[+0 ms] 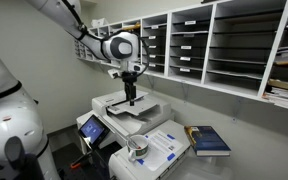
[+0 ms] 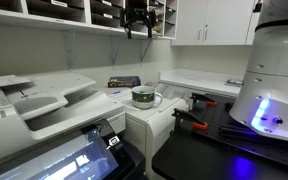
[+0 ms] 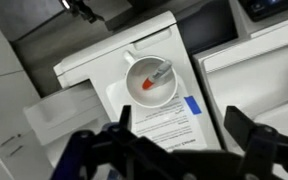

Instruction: Remove the marker from the white/green mug

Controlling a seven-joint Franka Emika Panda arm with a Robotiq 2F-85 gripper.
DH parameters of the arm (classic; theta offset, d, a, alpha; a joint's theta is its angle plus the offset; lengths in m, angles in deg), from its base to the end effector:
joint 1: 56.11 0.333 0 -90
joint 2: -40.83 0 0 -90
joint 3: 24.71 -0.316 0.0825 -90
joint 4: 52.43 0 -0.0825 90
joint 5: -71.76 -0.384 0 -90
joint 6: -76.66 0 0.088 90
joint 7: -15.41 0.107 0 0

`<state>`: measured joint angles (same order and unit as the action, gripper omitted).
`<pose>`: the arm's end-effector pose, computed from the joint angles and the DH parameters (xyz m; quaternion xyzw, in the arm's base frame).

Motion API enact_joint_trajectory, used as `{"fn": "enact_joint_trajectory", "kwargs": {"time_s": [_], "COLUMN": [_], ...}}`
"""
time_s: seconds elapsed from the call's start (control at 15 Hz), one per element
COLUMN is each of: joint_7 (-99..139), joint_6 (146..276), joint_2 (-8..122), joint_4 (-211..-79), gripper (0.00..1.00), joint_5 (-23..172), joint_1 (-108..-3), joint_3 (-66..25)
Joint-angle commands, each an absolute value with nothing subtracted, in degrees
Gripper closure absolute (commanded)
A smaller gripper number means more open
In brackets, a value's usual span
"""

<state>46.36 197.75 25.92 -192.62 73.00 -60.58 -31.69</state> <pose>0.4392 0.0183 0.3912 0.9692 -0.2422 -0.0289 0.0344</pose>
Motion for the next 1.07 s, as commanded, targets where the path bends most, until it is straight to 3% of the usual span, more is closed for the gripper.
{"fn": "enact_joint_trajectory", "kwargs": {"time_s": [0.0,0.53,0.6,0.73,0.87,1.0], "joint_7": [53.0,64.4,64.7,63.9,63.2,62.7], "joint_6": [202.8,208.5,209.4,211.8,214.1,215.4], "joint_2": [31.1,44.4,45.8,48.8,51.3,53.3], "joint_4": [-194.0,-196.1,-196.0,-195.4,-194.3,-193.0], "gripper": [0.0,0.0,0.03,0.21,0.32,0.36], "joint_5": [71.4,62.9,61.2,58.3,56.4,55.4], "joint_1": [-62.1,-62.2,-62.0,-61.7,-61.3,-60.7], "joint_3": [-28.9,-22.6,-22.2,-21.5,-21.1,-20.9]}}
